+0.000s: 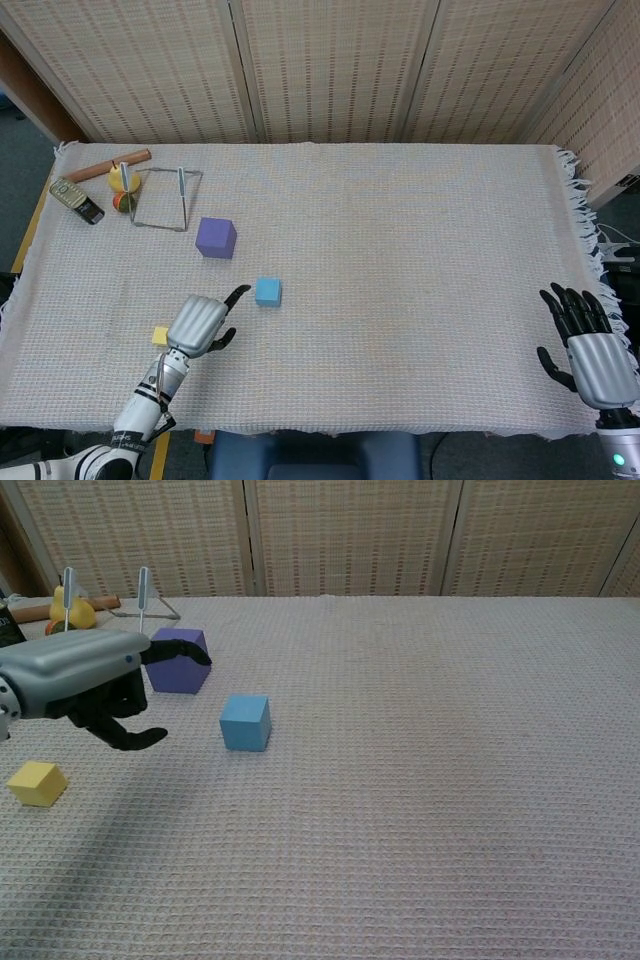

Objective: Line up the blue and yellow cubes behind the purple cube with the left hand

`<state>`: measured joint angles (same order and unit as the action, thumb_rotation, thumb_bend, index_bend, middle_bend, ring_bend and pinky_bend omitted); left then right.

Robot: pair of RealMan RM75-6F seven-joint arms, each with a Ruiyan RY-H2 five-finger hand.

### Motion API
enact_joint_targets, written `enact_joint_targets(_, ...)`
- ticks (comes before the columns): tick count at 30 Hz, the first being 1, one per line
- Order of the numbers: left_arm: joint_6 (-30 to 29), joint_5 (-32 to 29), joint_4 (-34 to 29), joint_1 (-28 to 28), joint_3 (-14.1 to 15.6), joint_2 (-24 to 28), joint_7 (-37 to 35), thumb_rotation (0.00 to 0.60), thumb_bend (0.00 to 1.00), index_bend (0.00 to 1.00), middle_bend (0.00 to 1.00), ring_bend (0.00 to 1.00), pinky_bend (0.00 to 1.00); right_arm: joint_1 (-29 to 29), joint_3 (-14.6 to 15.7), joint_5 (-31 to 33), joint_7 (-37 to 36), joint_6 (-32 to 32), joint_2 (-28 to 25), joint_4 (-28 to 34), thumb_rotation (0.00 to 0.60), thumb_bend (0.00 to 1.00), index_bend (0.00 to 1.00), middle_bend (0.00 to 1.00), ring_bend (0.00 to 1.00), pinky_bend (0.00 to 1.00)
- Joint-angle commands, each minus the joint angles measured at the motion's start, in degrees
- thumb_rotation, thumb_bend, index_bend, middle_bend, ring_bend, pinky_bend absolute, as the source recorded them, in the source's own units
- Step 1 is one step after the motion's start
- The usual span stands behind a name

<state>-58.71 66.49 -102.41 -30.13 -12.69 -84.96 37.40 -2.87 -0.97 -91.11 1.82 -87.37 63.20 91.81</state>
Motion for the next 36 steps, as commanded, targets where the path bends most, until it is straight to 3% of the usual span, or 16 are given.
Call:
enact_joint_targets(1, 1.4, -3.8, 3.0, -3.7, -2.1, -3.5, 1.5, 0.6, 0.35, 0.1, 1.0, 1.0, 1.0, -0.2, -0.1, 0.3, 0.1, 0.5, 0.0, 0.0, 0.6, 0.13, 0.0, 0.0, 0.0, 0.0)
enact_joint_targets(15, 3.6, -11.3, 14.7, -10.4, -1.8, -10.0, 0.3, 0.6, 0.33, 0.17, 1.0, 1.0, 1.0, -0.6, -0.3, 1.4, 0.0, 1.9, -0.1, 0.1, 0.6, 0.13, 0.0, 0.0, 0.0, 0.0)
enact_joint_targets(28, 3.3, -10.8, 24.1, -13.7, -1.0, -15.2, -3.3, 0.6, 0.33, 0.2, 1.0, 1.0, 1.0, -0.6, -0.6, 2.3, -1.0, 2.3, -0.9, 0.2, 0.6, 0.13, 0.0, 0.0, 0.0, 0.0)
enact_joint_targets(36, 0.7, -8.2, 28.8, -14.0, -0.7, -18.1, -6.7, 0.6, 0.34, 0.39, 1.0, 1.0, 1.0, -0.6, -0.3, 2.2, -1.2, 2.6, -1.3, 0.4, 0.6, 0.13, 0.0, 0.0, 0.0, 0.0)
